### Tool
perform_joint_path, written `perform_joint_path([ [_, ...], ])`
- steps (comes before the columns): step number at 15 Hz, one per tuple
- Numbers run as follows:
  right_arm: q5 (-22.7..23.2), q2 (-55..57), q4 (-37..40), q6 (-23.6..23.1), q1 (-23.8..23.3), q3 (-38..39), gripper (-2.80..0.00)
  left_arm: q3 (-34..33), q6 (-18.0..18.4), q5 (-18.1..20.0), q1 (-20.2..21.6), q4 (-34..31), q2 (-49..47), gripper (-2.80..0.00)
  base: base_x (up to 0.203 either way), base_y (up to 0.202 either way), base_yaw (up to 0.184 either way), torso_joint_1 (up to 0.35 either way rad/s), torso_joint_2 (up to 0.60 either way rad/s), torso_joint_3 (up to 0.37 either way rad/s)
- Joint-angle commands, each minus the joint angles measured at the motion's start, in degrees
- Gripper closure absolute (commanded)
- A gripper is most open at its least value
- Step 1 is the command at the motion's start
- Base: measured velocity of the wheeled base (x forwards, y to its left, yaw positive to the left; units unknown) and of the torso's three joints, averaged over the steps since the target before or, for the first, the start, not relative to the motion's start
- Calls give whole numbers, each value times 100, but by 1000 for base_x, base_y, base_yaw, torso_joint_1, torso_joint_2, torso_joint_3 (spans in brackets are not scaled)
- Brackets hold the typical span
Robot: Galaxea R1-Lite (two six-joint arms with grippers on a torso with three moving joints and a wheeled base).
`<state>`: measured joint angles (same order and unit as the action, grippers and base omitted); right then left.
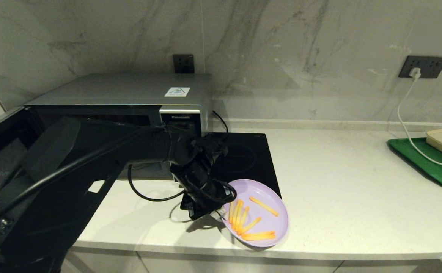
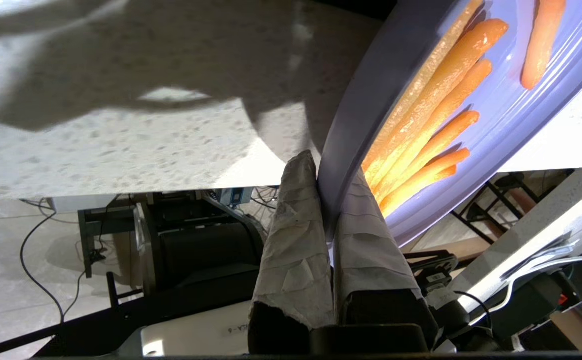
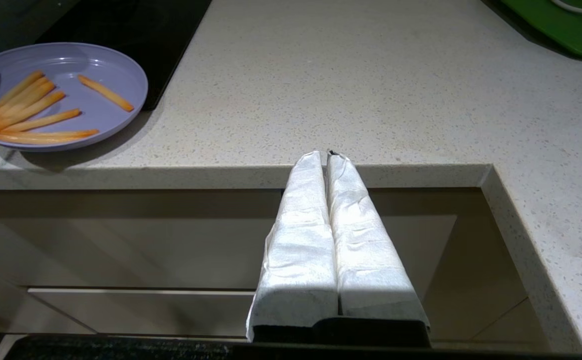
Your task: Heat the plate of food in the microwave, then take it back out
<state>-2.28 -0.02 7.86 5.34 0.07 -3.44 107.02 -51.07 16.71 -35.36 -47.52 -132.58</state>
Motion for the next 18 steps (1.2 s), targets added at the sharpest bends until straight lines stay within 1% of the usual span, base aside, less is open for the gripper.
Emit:
perform_joint_path([
  [1,-1,2,5,2,1,1,0,257,-43,40,-11,-38,-139,0,0,0,0,0,0,0],
  [3,-1,2,5,2,1,1,0,392,-47,60,-18,-38,-167,0,0,0,0,0,0,0],
  [6,-1,2,5,2,1,1,0,450,-201,52,-68,-21,-305,0,0,0,0,0,0,0],
  [13,-1,2,5,2,1,1,0,451,-149,-10,-191,-21,-400,0,0,0,0,0,0,0],
  [14,-1,2,5,2,1,1,0,451,-153,-10,-191,-21,-400,-280,0,0,0,0,0,0],
  [18,-1,2,5,2,1,1,0,451,-167,-19,-182,-21,-390,-280,0,0,0,0,0,0],
])
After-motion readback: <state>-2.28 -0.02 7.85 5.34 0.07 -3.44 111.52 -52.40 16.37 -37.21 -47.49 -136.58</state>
